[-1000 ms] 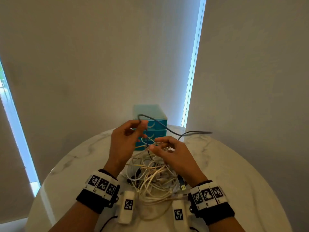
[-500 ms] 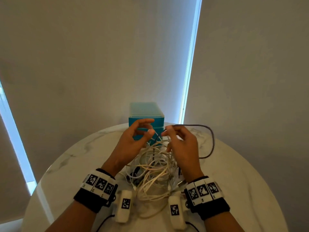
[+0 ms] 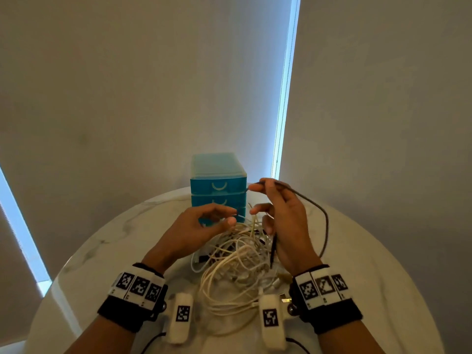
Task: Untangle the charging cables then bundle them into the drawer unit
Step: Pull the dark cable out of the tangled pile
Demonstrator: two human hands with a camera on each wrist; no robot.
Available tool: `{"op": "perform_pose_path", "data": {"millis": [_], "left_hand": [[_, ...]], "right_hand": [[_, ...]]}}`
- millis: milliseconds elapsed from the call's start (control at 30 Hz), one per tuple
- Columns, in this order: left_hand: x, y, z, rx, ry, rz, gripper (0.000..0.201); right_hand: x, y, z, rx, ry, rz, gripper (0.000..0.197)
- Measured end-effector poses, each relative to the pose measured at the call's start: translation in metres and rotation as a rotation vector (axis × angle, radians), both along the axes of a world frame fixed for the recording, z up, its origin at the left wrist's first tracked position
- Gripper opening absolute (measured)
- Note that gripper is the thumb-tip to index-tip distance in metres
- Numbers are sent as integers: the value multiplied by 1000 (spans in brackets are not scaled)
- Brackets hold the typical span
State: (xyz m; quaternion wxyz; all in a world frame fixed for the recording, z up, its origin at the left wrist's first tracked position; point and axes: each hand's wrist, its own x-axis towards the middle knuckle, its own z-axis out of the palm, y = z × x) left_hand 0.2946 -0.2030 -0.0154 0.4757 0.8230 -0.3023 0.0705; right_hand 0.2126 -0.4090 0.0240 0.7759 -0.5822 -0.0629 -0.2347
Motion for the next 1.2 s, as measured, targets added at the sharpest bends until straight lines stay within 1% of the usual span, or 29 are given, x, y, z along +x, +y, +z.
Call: {"op": "perform_pose_path", "data": {"millis": [33, 100, 167, 233, 333, 400, 433, 500, 567, 633, 700, 733, 800, 867, 933, 1000, 1033, 1100, 1167, 1200], "left_hand": [[-2, -2, 2, 0, -15, 1, 31], [-5, -5, 4, 3, -66, 21, 23], [-7, -6, 2, -6, -92, 49, 13], [-3, -10, -1, -7, -90, 89, 9], [-4, -8, -1, -21, -63, 119, 7], [-6, -7, 1, -34, -82, 141, 6], [-7, -7, 3, -39, -94, 153, 6], [-5, -7, 3, -66, -126, 208, 4], [-3, -5, 3, -112, -167, 277, 3], [-2, -2, 5, -206, -170, 349, 4], [-4, -2, 8, -348, -165, 396, 7], [-5, -2, 8, -414, -166, 403, 8], [-9, -4, 8, -492, -145, 385, 11], [-13, -7, 10, -500, -121, 337, 12], [-15, -10, 12, -449, -95, 258, 10], [-17, -12, 13, -357, -63, 151, 8], [-17, -13, 13, -315, -48, 96, 10], [-18, -14, 11, -285, -24, 33, 14], [-17, -12, 9, -339, 13, 0, 14], [-14, -11, 7, -376, 30, -8, 14]], "right_hand": [[1, 1, 2, 17, -14, 27, 26], [3, 3, 5, 69, -26, 87, 26], [5, 7, 6, 108, 3, 141, 26], [14, 6, 5, 157, 59, 191, 26], [17, 12, 5, 219, 130, 198, 29], [19, 14, -1, 222, 195, 182, 25], [20, 13, -4, 174, 237, 164, 22], [27, 11, -16, -1, 333, 153, 18], [31, 11, -29, -167, 375, 129, 16], [32, 13, -39, -316, 349, 51, 11], [33, 16, -47, -477, 302, -51, 5], [34, 17, -50, -523, 286, -81, 5], [32, 20, -52, -529, 271, -69, 8], [27, 23, -49, -557, 244, -37, 14], [20, 25, -45, -610, 205, -27, 23], [17, 26, -43, -652, 181, -28, 31], [18, 26, -43, -683, 170, -44, 31], [18, 27, -45, -743, 148, -85, 21], [19, 29, -44, -703, 142, -115, 11], [19, 29, -43, -667, 147, -137, 12]]}}
